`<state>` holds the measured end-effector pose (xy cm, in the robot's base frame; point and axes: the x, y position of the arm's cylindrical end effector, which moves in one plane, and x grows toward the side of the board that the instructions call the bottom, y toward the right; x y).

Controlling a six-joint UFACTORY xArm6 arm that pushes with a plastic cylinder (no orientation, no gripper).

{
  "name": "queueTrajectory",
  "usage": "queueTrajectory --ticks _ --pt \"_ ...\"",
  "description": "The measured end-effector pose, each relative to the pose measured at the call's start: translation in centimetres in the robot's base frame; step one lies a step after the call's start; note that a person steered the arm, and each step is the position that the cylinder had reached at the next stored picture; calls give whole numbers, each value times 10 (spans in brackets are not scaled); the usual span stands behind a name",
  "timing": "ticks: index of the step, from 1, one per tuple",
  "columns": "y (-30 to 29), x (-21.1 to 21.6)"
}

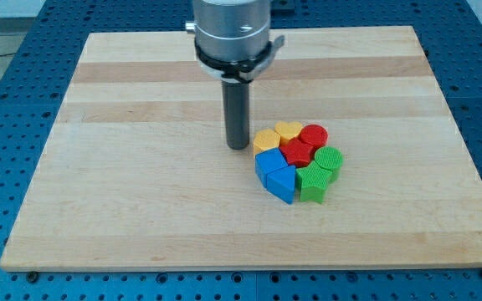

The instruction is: Move the arm diagonally to the top right of the yellow heart

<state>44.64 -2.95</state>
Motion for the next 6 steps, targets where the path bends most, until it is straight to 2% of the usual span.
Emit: queueTrajectory --ticks 1,3,4,6 --pt "-6 -25" --pt "69 -63" --pt "97 -60" --pt "97 -39"
